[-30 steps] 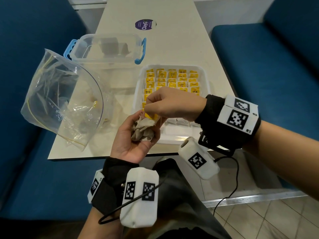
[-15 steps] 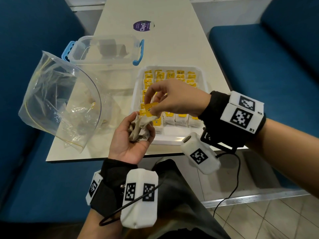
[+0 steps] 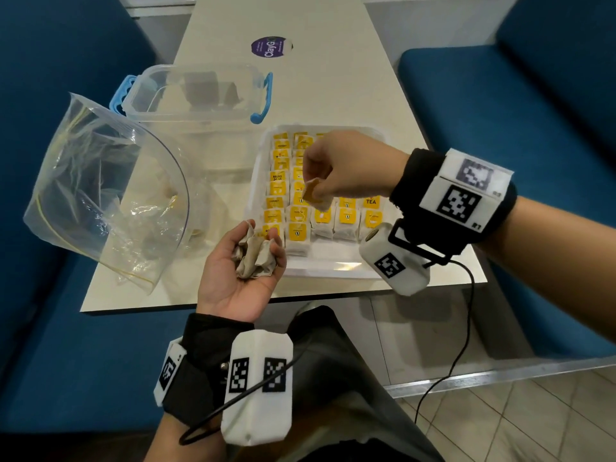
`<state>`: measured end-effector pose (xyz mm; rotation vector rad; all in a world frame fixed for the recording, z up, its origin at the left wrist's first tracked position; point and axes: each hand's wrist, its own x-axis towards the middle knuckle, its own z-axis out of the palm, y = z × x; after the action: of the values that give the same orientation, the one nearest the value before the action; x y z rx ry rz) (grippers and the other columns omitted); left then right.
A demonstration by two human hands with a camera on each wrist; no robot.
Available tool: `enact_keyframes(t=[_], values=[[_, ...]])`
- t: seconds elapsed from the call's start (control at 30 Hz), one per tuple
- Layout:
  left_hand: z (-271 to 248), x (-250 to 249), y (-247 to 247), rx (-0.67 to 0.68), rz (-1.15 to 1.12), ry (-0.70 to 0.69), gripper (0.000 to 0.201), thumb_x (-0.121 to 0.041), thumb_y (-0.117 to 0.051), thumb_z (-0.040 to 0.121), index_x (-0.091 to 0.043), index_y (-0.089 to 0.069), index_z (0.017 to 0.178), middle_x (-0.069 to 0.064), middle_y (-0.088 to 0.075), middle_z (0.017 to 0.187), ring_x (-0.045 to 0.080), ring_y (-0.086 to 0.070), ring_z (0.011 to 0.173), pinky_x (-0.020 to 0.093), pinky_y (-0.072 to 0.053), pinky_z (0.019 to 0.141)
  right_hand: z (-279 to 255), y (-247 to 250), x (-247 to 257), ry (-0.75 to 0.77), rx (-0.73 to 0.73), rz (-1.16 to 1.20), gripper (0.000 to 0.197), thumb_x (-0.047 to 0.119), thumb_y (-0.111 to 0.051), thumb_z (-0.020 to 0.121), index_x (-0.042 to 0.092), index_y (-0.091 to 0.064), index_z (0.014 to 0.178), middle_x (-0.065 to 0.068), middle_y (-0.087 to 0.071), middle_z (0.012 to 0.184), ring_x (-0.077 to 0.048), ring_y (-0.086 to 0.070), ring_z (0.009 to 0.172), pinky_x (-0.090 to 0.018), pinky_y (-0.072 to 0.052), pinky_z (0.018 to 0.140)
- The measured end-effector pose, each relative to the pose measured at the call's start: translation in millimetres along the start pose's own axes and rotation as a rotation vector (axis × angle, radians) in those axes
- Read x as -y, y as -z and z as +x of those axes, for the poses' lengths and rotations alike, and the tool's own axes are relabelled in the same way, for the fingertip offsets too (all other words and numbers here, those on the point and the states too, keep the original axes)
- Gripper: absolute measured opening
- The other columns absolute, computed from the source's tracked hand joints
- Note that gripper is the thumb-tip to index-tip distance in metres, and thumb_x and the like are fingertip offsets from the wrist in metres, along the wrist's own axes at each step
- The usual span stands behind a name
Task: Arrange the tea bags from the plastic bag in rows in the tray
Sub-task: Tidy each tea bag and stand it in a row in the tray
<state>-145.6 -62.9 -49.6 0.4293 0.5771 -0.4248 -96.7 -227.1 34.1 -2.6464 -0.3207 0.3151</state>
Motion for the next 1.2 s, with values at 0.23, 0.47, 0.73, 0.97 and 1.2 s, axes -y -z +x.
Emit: enact_keyframes(t=[0.23, 0.47, 0.73, 0.97, 1.2], values=[[1.7, -8.7, 12.3, 0.068, -0.042, -0.024, 0.053, 0.005, -0.089, 0.018, -0.003, -0.070, 0.066, 0.022, -0.064, 0.084, 0.027, -0.064, 0.070, 0.029, -0.054, 0.056, 20.9, -21.7, -24.8, -0.095, 0.255, -0.087, 0.013, 0.006, -0.043, 0.092, 0.011, -0.049, 0.103, -0.003, -0.046, 0.098, -0.016, -0.052, 0.064, -0.019, -0.042, 0.051], [-0.1, -10.0, 14.5, 0.068, -0.047, -0.026, 0.053, 0.005, -0.088, 0.020, -0.004, -0.069, 0.069, 0.022, -0.064, 0.086, 0.028, -0.065, 0.069, 0.030, -0.054, 0.055, 34.4, -36.3, -31.1, -0.107, 0.445, -0.209, 0.021, 0.005, -0.047, 0.093, 0.007, -0.050, 0.114, -0.004, -0.044, 0.102, -0.006, -0.040, 0.061, -0.006, -0.039, 0.040], [0.3, -11.4, 16.5, 0.063, -0.043, -0.031, 0.054, 0.004, -0.088, 0.022, -0.004, -0.069, 0.071, 0.022, -0.064, 0.087, 0.027, -0.065, 0.071, 0.030, -0.054, 0.054, 41.5, -42.4, -30.9, -0.101, 0.567, -0.277, 0.032, 0.008, -0.050, 0.093, 0.003, -0.047, 0.125, 0.004, -0.039, 0.070, -0.007, -0.038, 0.055, -0.004, -0.036, 0.037], [-0.1, -12.7, 18.4, 0.062, -0.038, -0.039, 0.050, 0.002, -0.087, 0.025, -0.004, -0.069, 0.071, 0.021, -0.065, 0.085, 0.027, -0.065, 0.073, 0.030, -0.054, 0.054, 48.5, -51.4, -34.0, -0.127, 0.584, -0.252, 0.013, 0.004, -0.050, 0.092, 0.010, -0.041, 0.099, 0.001, -0.042, 0.065, -0.008, -0.039, 0.055, -0.008, -0.036, 0.034], [0.1, -12.5, 18.3, 0.069, -0.042, -0.030, 0.051, 0.003, -0.089, 0.023, -0.004, -0.070, 0.070, 0.021, -0.065, 0.086, 0.027, -0.066, 0.073, 0.030, -0.053, 0.054, 51.7, -51.7, -29.5, -0.139, 0.532, -0.299, 0.033, 0.008, -0.057, 0.090, 0.001, -0.054, 0.122, 0.003, -0.046, 0.065, -0.007, -0.043, 0.055, -0.008, -0.034, 0.031]])
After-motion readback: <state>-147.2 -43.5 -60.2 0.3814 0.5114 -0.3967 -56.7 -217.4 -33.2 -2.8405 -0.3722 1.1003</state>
